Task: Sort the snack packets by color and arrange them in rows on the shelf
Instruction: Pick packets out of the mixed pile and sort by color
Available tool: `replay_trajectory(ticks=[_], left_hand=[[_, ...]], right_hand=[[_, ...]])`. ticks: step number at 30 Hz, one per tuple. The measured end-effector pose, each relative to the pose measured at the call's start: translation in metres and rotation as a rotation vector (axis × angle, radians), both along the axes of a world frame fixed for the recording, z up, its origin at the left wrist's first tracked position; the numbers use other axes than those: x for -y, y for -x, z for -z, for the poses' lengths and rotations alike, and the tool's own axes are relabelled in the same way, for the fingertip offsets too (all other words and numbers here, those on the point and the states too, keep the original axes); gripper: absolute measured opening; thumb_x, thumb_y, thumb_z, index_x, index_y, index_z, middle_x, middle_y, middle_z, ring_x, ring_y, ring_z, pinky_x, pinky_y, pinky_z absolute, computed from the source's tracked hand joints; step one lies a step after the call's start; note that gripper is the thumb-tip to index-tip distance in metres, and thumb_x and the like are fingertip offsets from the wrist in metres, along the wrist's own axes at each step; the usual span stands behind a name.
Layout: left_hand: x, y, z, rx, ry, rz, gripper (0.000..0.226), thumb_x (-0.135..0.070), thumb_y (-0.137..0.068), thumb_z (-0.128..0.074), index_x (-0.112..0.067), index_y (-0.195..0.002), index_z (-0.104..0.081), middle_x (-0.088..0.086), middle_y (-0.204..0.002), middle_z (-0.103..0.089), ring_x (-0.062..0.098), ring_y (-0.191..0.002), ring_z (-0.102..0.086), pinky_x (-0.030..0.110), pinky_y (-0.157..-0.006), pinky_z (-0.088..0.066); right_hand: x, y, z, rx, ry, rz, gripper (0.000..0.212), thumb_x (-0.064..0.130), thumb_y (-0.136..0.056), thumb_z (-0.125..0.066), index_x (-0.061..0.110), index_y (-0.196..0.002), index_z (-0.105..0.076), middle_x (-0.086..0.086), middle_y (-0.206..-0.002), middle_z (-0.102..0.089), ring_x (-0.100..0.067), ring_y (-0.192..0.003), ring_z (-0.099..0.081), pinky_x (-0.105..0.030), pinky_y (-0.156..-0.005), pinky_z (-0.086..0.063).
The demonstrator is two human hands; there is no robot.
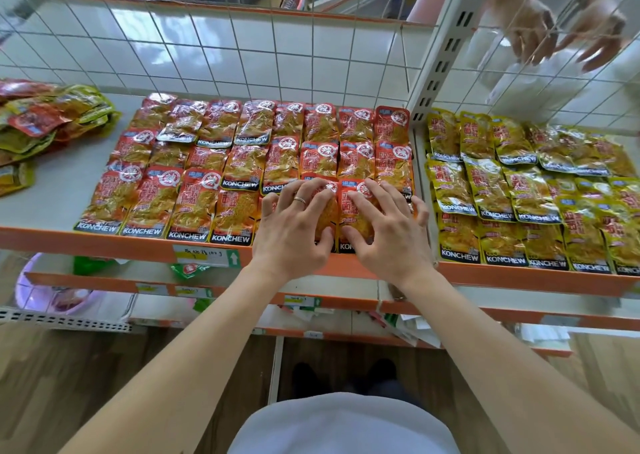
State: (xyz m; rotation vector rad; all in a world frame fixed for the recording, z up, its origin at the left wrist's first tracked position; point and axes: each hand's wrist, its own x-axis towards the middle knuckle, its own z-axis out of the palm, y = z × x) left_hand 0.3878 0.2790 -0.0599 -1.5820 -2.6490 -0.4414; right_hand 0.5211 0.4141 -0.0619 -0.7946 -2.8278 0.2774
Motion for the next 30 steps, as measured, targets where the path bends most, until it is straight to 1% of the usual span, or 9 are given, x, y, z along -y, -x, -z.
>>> replay_trajectory(ticks=[3,4,7,10,13,17,22,26,30], left_hand=[[-0.0008,0.0000,-0.0001,0.028,-0.007,-0.020,0.060,-0.046,-0.082,-0.051,-0.027,-0.139,-0.046,-0.010,-0.150,-0.040,0.022,-0.140,-0.030,0.045,-0.101,-0.029],[-0.0009,0.0004,-0.0001,0.037,-0.012,-0.027,0.061,-0.047,-0.082,-0.050,-0.027,-0.139,-0.046,-0.010,-0.150,-0.040,0.021,-0.140,-0.029,0.045,-0.101,-0.029],[-0.0008,0.0011,0.0005,0.042,-0.014,-0.033,0.061,-0.048,-0.082,-0.049,-0.028,-0.140,-0.045,-0.011,-0.150,-0.039,0.021,-0.140,-0.029,0.045,-0.100,-0.029],[-0.0013,0.0006,0.0007,0.039,-0.007,-0.034,0.062,-0.047,-0.082,-0.049,-0.029,-0.141,-0.045,-0.011,-0.150,-0.039,0.021,-0.140,-0.029,0.045,-0.100,-0.029],[-0.0011,-0.0003,0.0014,0.027,0.001,-0.027,0.061,-0.047,-0.083,-0.050,-0.029,-0.141,-0.044,-0.010,-0.150,-0.039,0.021,-0.137,-0.031,0.044,-0.100,-0.029],[-0.0004,-0.0006,0.0028,-0.025,0.000,-0.009,0.061,-0.046,-0.082,-0.051,-0.026,-0.139,-0.046,-0.006,-0.149,-0.041,0.023,-0.135,-0.034,0.043,-0.098,-0.029],[-0.0018,-0.0013,0.0020,-0.018,-0.003,-0.039,0.062,-0.048,-0.079,-0.051,-0.029,-0.138,-0.046,-0.002,-0.150,-0.037,0.024,-0.138,-0.032,0.045,-0.097,-0.032],[-0.0031,-0.0016,0.0038,-0.036,0.015,-0.050,0.062,-0.049,-0.079,-0.047,-0.028,-0.137,-0.045,-0.003,-0.146,-0.041,0.025,-0.136,-0.035,0.044,-0.097,-0.029],[-0.0034,-0.0017,0.0051,-0.057,0.018,-0.051,0.063,-0.049,-0.079,-0.045,-0.028,-0.138,-0.045,-0.002,-0.145,-0.041,0.025,-0.134,-0.035,0.043,-0.095,-0.028]], right_hand=[[-0.0001,-0.0004,-0.0021,0.045,-0.007,-0.003,0.072,0.065,-0.087,-0.042,0.042,-0.153,-0.024,0.005,-0.155,-0.029,-0.020,-0.147,-0.018,-0.056,-0.115,-0.013],[-0.0004,-0.0008,-0.0024,0.060,-0.017,-0.015,0.073,0.066,-0.086,-0.042,0.043,-0.152,-0.023,0.004,-0.152,-0.028,-0.021,-0.146,-0.017,-0.058,-0.115,-0.012],[-0.0006,-0.0007,-0.0027,0.076,-0.027,-0.038,0.069,0.066,-0.086,-0.041,0.044,-0.149,-0.029,0.003,-0.151,-0.024,-0.022,-0.147,-0.013,-0.061,-0.115,-0.007],[0.0005,0.0001,-0.0026,0.073,-0.017,-0.030,0.071,0.066,-0.086,-0.040,0.042,-0.151,-0.028,0.005,-0.154,-0.021,-0.021,-0.149,-0.009,-0.061,-0.116,-0.005],[0.0008,-0.0005,-0.0032,0.051,-0.008,-0.032,0.071,0.066,-0.085,-0.043,0.038,-0.150,-0.033,0.006,-0.152,-0.027,-0.019,-0.148,-0.015,-0.061,-0.116,-0.007],[0.0010,0.0004,-0.0014,0.038,-0.018,-0.041,0.072,0.065,-0.084,-0.043,0.036,-0.149,-0.035,0.005,-0.149,-0.029,-0.020,-0.145,-0.018,-0.061,-0.116,-0.010],[0.0016,0.0014,-0.0010,0.021,-0.025,-0.007,0.085,0.066,-0.082,-0.046,0.024,-0.153,-0.025,0.004,-0.151,-0.026,-0.022,-0.146,-0.017,-0.059,-0.115,-0.013],[0.0006,0.0011,0.0007,0.032,-0.044,-0.028,0.079,0.065,-0.084,-0.044,0.025,-0.150,-0.033,0.005,-0.148,-0.032,-0.021,-0.144,-0.020,-0.059,-0.116,-0.012],[0.0004,0.0008,0.0023,0.030,-0.048,-0.033,0.078,0.065,-0.085,-0.045,0.025,-0.150,-0.035,0.006,-0.148,-0.033,-0.020,-0.143,-0.021,-0.057,-0.116,-0.012]])
